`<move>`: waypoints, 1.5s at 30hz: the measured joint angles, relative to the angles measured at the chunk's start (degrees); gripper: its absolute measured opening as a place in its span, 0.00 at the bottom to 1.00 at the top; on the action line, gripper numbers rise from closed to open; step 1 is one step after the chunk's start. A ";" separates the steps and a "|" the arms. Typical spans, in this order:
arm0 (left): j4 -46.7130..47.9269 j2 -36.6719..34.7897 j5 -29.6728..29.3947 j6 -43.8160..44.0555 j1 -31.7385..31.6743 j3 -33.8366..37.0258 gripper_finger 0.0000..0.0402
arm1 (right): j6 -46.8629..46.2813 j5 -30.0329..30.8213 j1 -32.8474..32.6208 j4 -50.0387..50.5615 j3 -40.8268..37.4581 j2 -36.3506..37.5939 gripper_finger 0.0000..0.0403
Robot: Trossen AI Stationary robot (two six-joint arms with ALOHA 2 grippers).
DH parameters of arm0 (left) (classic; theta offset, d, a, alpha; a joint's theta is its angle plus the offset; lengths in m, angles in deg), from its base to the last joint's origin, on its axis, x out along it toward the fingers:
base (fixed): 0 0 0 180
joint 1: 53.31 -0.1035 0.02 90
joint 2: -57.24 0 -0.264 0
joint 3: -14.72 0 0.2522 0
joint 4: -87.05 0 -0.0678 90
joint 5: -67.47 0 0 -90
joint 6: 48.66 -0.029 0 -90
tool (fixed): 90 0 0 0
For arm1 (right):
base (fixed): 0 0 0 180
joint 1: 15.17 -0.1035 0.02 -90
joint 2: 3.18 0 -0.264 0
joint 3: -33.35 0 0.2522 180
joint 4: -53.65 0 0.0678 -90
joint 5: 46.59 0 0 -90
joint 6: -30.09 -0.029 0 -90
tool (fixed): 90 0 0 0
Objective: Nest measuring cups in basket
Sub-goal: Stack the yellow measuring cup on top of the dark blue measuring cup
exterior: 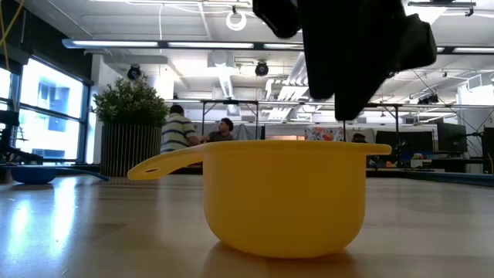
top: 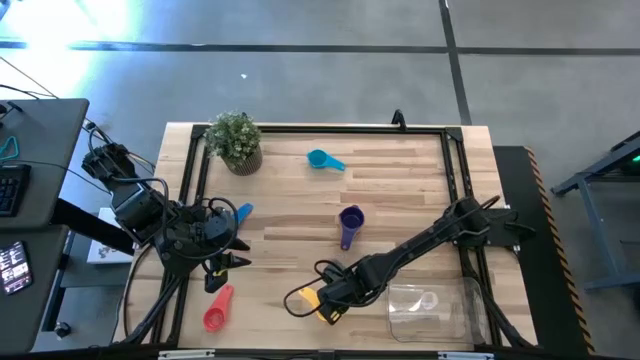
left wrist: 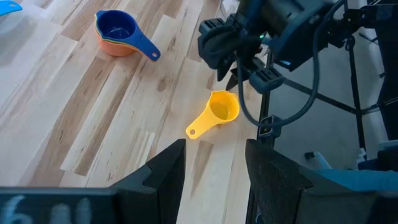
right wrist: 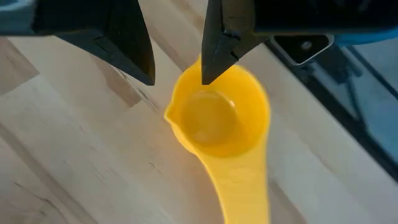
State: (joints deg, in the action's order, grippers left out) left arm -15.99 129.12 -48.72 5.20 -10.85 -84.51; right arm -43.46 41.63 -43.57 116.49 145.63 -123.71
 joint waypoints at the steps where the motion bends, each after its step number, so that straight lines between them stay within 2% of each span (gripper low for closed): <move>1: 0.00 0.00 0.00 0.01 0.00 0.01 0.39 | 0.00 -0.02 0.00 -0.04 0.00 -0.38 0.31; 19: 0.02 0.00 -1.46 0.00 0.00 0.01 0.39 | -1.22 -0.69 -0.04 -0.94 0.00 -4.86 0.31; 22: 0.00 0.00 -1.46 -0.37 0.01 0.00 0.39 | -1.24 -0.79 -0.02 -0.90 0.00 -4.86 0.26; 27: 0.02 0.00 -1.51 -0.46 0.00 -0.01 0.39 | -0.75 -1.61 0.21 -0.85 0.00 -4.86 0.04; 31: 0.02 0.00 -1.51 -0.48 0.00 0.01 0.39 | 0.67 -2.06 0.59 -0.21 0.00 -4.85 0.04; 37: 0.02 0.00 -1.51 -0.50 0.00 0.01 0.39 | 6.93 -4.18 1.52 0.39 0.96 -4.83 0.01; 45: 0.02 0.00 -1.65 -1.43 -0.11 0.01 0.39 | 21.12 -3.05 4.59 8.08 9.42 -4.66 0.01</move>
State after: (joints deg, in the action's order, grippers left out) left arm -15.97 129.12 -50.37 3.77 -10.96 -84.49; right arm -22.34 38.57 -38.98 124.56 155.05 -128.37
